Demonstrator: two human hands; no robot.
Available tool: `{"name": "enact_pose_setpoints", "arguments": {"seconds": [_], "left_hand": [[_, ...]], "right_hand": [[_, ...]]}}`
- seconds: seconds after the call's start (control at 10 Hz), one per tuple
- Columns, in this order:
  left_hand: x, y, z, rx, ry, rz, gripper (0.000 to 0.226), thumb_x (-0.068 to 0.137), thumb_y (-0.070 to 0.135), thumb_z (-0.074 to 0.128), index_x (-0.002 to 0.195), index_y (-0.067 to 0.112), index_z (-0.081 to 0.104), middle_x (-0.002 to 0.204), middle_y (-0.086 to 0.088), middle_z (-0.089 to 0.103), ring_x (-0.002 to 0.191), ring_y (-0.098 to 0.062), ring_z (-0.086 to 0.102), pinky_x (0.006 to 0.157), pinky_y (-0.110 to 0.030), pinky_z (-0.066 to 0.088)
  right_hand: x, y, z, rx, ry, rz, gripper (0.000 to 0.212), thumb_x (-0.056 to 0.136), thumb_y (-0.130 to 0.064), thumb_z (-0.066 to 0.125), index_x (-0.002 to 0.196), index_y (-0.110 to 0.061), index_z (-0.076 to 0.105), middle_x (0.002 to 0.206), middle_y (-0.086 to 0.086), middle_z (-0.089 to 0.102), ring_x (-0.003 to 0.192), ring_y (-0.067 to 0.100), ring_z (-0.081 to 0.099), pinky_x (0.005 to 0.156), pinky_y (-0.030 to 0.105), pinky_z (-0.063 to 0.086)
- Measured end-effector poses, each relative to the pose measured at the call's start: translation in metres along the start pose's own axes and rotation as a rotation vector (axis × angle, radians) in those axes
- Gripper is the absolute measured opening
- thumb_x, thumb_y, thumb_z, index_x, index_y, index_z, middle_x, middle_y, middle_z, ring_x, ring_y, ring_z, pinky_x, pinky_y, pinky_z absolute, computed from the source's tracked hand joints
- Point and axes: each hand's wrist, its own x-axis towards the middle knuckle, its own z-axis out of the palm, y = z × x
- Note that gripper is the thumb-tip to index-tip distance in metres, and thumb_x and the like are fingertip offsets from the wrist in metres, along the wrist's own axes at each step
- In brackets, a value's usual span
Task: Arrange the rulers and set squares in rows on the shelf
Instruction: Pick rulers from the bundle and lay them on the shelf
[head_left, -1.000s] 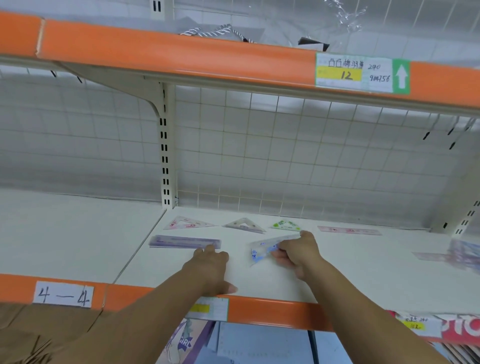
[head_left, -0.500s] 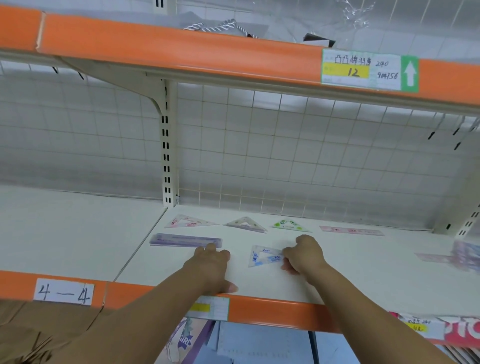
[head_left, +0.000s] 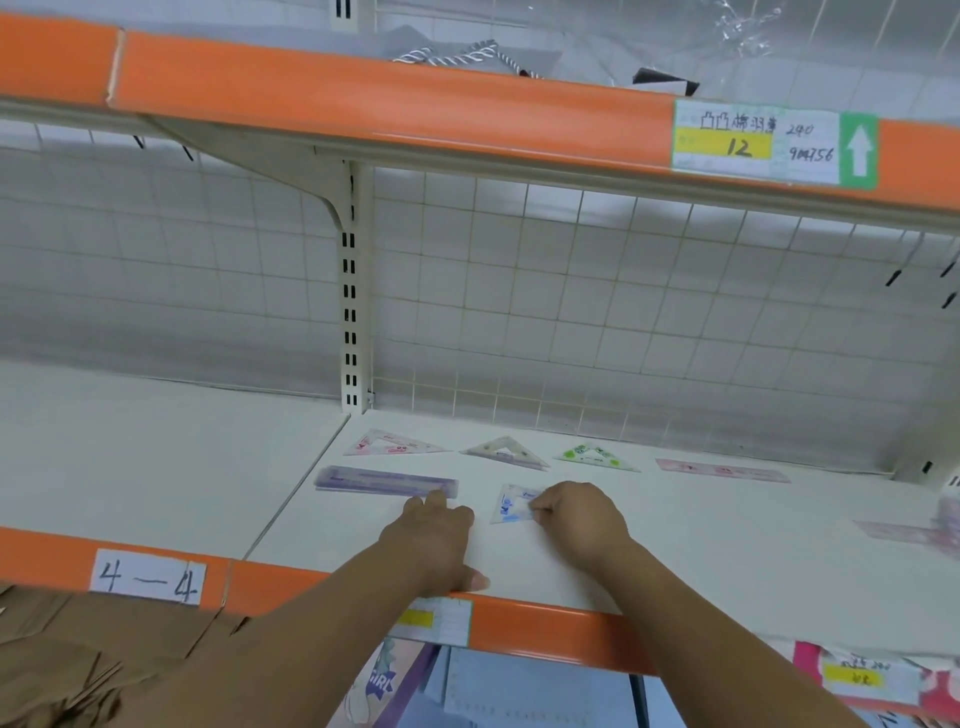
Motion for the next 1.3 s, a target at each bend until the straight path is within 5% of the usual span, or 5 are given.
{"name": "enact_pose_setpoints", "arguments": {"seconds": [0.2, 0.8, 1.0, 1.1, 1.3], "left_hand": [[0.000, -0.001, 0.001, -0.006, 0.019, 0.006, 0.074, 0.086, 0.052, 0.060, 0.145, 0.019, 0.031, 0.146, -0.011, 0.024, 0.135, -0.029, 0.024, 0.108, -0.041, 0.035], [0.001, -0.001, 0.003, -0.004, 0.033, 0.007, 0.074, 0.085, 0.053, 0.061, 0.145, 0.020, 0.031, 0.151, -0.009, 0.021, 0.137, -0.028, 0.023, 0.110, -0.041, 0.034], [-0.001, -0.006, 0.000, 0.000, 0.052, 0.040, 0.072, 0.084, 0.057, 0.060, 0.142, 0.022, 0.036, 0.153, -0.007, 0.022, 0.136, -0.026, 0.028, 0.106, -0.039, 0.037], [-0.004, -0.006, -0.002, -0.022, 0.122, 0.046, 0.060, 0.091, 0.058, 0.047, 0.135, 0.018, 0.044, 0.144, -0.010, 0.038, 0.129, -0.025, 0.039, 0.101, -0.037, 0.041], [-0.007, -0.006, -0.008, -0.009, 0.186, 0.080, 0.047, 0.095, 0.050, 0.045, 0.126, 0.016, 0.051, 0.137, -0.008, 0.044, 0.123, -0.025, 0.044, 0.098, -0.037, 0.044]], "right_hand": [[0.009, -0.017, 0.015, -0.019, 0.062, -0.061, 0.025, 0.093, -0.021, 0.045, 0.069, -0.018, 0.051, 0.082, -0.003, 0.053, 0.090, 0.026, 0.051, 0.067, 0.028, 0.039], [-0.005, -0.027, 0.008, -0.050, 0.050, -0.051, 0.038, 0.093, -0.022, 0.046, 0.130, -0.020, 0.055, 0.127, 0.009, 0.050, 0.121, 0.029, 0.041, 0.097, 0.033, 0.042], [-0.026, -0.031, -0.002, -0.105, 0.077, -0.019, 0.029, 0.095, -0.031, 0.044, 0.107, -0.013, 0.063, 0.114, 0.010, 0.057, 0.110, 0.028, 0.050, 0.088, 0.032, 0.044], [-0.036, -0.031, -0.006, -0.104, 0.069, 0.021, 0.034, 0.096, -0.035, 0.042, 0.066, -0.018, 0.043, 0.104, 0.011, 0.063, 0.097, 0.028, 0.057, 0.071, 0.029, 0.036], [-0.053, -0.032, -0.012, -0.132, 0.051, 0.070, 0.038, 0.097, -0.037, 0.041, 0.062, -0.020, 0.036, 0.104, 0.010, 0.065, 0.088, 0.026, 0.055, 0.068, 0.027, 0.032]]}}
